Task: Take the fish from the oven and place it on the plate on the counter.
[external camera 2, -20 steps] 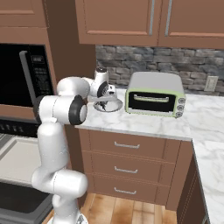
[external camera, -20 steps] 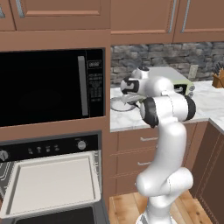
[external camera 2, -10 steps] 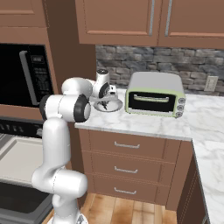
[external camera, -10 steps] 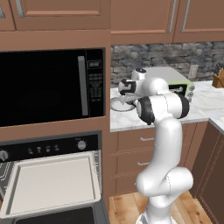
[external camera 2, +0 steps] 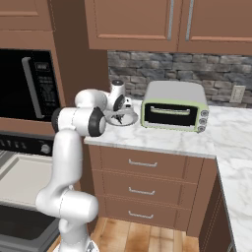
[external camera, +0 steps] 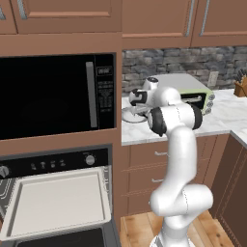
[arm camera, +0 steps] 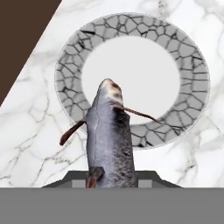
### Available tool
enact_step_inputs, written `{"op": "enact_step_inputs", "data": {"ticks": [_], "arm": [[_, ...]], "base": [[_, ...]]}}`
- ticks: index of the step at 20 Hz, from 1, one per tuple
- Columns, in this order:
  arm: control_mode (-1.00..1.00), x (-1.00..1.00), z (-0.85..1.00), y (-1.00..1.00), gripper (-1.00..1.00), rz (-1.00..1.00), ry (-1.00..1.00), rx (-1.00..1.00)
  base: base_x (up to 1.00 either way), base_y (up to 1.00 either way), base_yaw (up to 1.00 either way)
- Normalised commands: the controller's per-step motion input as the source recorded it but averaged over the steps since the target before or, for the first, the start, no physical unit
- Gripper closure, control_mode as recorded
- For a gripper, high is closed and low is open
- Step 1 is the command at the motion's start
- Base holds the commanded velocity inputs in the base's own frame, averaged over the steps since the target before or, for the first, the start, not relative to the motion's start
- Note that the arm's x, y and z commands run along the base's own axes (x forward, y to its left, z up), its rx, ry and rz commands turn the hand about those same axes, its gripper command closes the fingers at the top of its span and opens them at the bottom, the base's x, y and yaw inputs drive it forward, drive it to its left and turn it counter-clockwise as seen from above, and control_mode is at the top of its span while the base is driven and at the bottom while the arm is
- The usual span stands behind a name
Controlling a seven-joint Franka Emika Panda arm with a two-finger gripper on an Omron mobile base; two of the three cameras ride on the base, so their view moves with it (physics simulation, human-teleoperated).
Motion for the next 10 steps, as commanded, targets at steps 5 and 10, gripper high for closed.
{"op": "enact_step_inputs", "data": {"ticks": [5,10], "arm": [[-1.0,0.0,-0.26,0.0,1.0,0.0,0.0,0.0],[-1.0,0.0,-0.2,0.01,1.0,0.0,0.0,0.0]], "base": [[0.0,0.0,0.0],[0.0,0.0,0.0]]}}
